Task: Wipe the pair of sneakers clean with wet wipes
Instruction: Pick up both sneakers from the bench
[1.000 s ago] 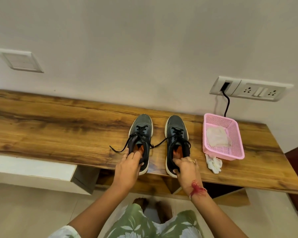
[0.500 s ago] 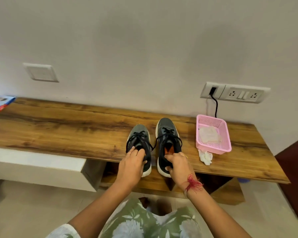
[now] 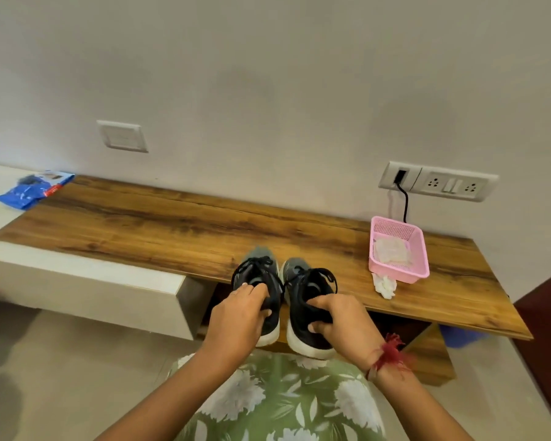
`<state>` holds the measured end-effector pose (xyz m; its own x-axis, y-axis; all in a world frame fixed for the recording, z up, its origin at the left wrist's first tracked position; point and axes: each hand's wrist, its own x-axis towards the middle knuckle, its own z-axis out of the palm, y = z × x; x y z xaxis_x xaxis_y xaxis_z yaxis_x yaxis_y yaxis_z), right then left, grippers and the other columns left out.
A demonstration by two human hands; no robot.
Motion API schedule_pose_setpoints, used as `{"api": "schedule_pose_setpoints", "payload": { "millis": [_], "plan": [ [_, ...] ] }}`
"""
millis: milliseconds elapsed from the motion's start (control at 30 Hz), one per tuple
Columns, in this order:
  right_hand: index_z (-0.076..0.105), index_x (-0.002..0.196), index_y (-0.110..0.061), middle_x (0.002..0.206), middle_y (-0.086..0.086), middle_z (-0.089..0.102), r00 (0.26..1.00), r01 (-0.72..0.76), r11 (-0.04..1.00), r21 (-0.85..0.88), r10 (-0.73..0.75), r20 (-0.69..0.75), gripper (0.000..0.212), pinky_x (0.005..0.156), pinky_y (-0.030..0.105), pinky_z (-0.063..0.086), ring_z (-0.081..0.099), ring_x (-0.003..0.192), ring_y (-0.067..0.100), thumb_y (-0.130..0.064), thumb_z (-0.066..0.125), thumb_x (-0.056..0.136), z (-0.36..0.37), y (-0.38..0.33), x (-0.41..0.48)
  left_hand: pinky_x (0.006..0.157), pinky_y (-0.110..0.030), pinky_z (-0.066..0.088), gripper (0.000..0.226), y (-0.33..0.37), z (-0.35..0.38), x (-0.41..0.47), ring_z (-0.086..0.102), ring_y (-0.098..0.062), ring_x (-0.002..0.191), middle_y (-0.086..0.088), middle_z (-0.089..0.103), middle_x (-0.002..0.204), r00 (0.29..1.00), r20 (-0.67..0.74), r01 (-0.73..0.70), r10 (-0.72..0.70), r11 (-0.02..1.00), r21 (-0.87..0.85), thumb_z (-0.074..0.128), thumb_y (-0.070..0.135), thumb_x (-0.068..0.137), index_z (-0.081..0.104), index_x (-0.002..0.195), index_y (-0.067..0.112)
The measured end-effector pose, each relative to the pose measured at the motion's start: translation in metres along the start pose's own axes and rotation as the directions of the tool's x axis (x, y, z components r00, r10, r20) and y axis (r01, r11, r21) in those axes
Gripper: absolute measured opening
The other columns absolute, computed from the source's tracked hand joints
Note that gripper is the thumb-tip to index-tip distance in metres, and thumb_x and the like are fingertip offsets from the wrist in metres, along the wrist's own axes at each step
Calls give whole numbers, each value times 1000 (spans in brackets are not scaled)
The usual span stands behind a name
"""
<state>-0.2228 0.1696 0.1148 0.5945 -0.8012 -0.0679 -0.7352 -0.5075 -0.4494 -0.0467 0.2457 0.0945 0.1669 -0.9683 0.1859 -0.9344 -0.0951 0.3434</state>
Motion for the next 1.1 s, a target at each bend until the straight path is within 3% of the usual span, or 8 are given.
{"api": "schedule_pose_setpoints", "payload": {
  "millis": [267, 433, 533, 667, 767, 967, 1100],
  "plan": [
    [68, 111, -27, 107, -7, 68, 956, -67, 998, 18, 59, 286, 33, 91, 27, 45, 58, 106, 8, -20, 71, 79, 27, -19, 26, 72, -30, 41, 15, -16, 10, -13, 53, -19, 106, 3, 54, 113, 963, 249, 80, -101, 992, 93, 44, 29, 97, 44, 111, 22],
    [69, 105, -29, 100, -9, 69, 953, -72, 997, -6, 71, 294, 26, 85, 29, 48, 60, 101, 10, -21, 68, 80, 61, -20, 60, 75, -28, 41, 13, -38, 10, 6, 53, -18, 105, 5, 54, 112, 944, 281, 161, -175, 984, 70, 45, 26, 95, 45, 108, 24],
    [67, 112, -30, 108, -9, 68, 941, -64, 998, -9, 64, 333, 32, 89, 29, 46, 58, 108, 11, -21, 67, 81, 82, -18, 81, 79, -30, 45, 11, -51, 0, 9, 53, -16, 102, 8, 55, 109, 914, 346, 220, -213, 975, 18, 48, 29, 94, 43, 103, 27],
    [57, 126, -31, 127, -10, 58, 918, -61, 998, -20, 64, 392, 43, 98, 22, 39, 49, 122, 9, -27, 67, 84, 111, -12, 96, 82, -20, 40, 14, -67, -20, -9, 45, -6, 107, 15, 48, 114, 901, 364, 268, -237, 963, -37, 45, 34, 94, 31, 97, 36],
    [59, 122, -35, 121, -13, 60, 898, -15, 1000, -15, 20, 439, 39, 92, 21, 39, 51, 116, 7, -27, 65, 84, 133, -16, 97, 82, -16, 37, 19, -77, -29, -17, 41, -4, 109, 16, 43, 116, 887, 375, 296, -269, 955, -17, 43, 38, 95, 24, 95, 36],
    [56, 122, -36, 112, -9, 63, 927, 2, 998, -58, 20, 373, 40, 86, 28, 46, 55, 109, 13, -25, 59, 84, 155, -41, 79, 86, -19, 41, 17, -78, -41, -38, 42, -3, 111, 17, 43, 119, 898, 369, 236, -238, 970, 51, 40, 42, 97, 30, 110, 38],
    [57, 121, -37, 111, -9, 65, 959, -7, 995, -95, 33, 282, 40, 84, 29, 48, 57, 107, 13, -26, 60, 83, 152, -57, 67, 76, -23, 39, 12, -87, -29, -46, 51, -10, 104, 14, 51, 115, 914, 302, 264, -272, 962, 67, 44, 35, 96, 36, 105, 35]
  ]
}}
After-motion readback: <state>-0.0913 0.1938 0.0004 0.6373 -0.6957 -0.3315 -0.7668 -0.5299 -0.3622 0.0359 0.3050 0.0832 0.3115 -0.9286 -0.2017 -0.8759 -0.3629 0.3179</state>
